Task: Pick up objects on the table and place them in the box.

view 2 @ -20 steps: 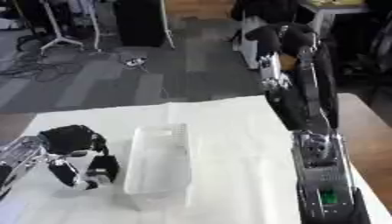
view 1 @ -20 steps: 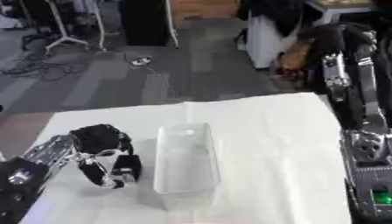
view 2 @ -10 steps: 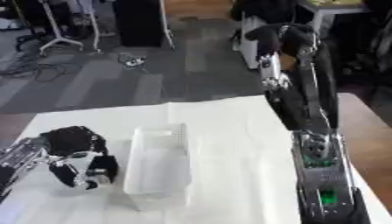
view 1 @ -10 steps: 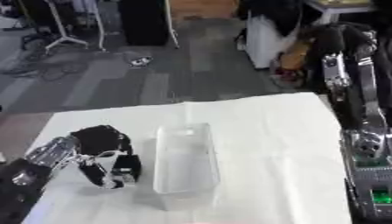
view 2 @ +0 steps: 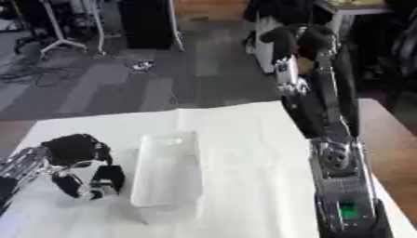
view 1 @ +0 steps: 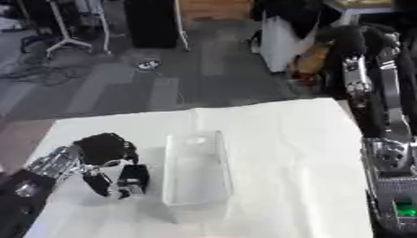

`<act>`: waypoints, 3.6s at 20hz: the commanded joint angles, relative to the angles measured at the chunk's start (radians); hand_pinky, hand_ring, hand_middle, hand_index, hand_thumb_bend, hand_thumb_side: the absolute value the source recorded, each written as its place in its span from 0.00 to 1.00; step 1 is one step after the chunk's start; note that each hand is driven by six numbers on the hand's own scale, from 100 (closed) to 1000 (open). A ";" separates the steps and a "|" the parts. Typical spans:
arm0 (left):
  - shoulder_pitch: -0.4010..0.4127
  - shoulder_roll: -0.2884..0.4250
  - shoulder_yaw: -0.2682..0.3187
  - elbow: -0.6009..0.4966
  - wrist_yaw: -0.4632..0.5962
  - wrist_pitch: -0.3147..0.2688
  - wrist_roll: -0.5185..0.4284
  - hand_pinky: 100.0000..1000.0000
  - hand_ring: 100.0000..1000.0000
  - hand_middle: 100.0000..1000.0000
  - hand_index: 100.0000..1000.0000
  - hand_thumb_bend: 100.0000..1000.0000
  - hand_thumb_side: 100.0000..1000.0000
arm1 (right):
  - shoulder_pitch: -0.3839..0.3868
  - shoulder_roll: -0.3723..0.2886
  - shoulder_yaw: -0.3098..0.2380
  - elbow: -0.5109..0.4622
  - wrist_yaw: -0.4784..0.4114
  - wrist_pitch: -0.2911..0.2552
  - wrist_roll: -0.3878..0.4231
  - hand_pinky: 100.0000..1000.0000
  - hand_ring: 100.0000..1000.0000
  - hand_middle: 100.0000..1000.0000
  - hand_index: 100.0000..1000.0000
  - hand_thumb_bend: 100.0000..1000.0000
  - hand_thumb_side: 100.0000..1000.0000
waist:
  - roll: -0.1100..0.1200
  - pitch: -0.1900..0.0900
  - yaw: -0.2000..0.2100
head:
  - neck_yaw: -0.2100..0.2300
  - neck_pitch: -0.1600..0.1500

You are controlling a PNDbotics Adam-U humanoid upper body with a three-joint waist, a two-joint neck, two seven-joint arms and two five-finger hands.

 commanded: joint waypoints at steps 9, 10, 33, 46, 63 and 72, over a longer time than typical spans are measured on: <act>-0.032 -0.008 0.043 0.044 -0.060 0.010 0.033 0.54 0.48 0.52 0.71 0.35 0.57 | -0.023 0.003 0.002 -0.016 -0.002 0.001 0.003 0.24 0.27 0.29 0.60 0.03 0.98 | -0.002 -0.006 -0.003 | 0.003 -0.004; -0.033 -0.010 0.046 0.048 -0.064 0.011 0.036 0.54 0.48 0.52 0.71 0.35 0.57 | -0.023 0.004 0.002 -0.016 -0.002 0.001 0.003 0.24 0.27 0.29 0.60 0.03 0.98 | -0.002 -0.006 -0.003 | 0.002 -0.006; -0.037 -0.025 0.089 0.069 -0.004 0.054 0.204 0.00 0.08 0.06 0.32 0.00 0.76 | -0.023 0.003 0.001 -0.013 -0.002 0.000 0.003 0.24 0.27 0.29 0.60 0.03 0.98 | -0.003 -0.007 0.001 | 0.004 -0.004; -0.066 0.053 0.102 -0.130 0.254 0.123 0.035 0.00 0.00 0.00 0.28 0.00 0.76 | -0.015 -0.001 -0.002 -0.014 0.001 0.005 0.001 0.24 0.27 0.29 0.60 0.03 0.98 | 0.004 -0.017 0.009 | -0.004 0.001; -0.152 0.003 0.009 -0.235 0.469 0.121 -0.122 0.00 0.00 0.00 0.29 0.00 0.76 | -0.018 0.006 0.006 -0.013 -0.001 0.002 0.011 0.24 0.27 0.29 0.60 0.03 0.99 | 0.006 -0.013 -0.003 | -0.004 -0.040; -0.166 -0.065 -0.019 -0.159 0.509 0.012 -0.160 0.00 0.00 0.00 0.36 0.00 0.74 | -0.021 0.018 0.015 -0.018 -0.007 -0.002 0.018 0.24 0.27 0.29 0.60 0.03 0.99 | 0.005 -0.008 -0.019 | 0.001 -0.050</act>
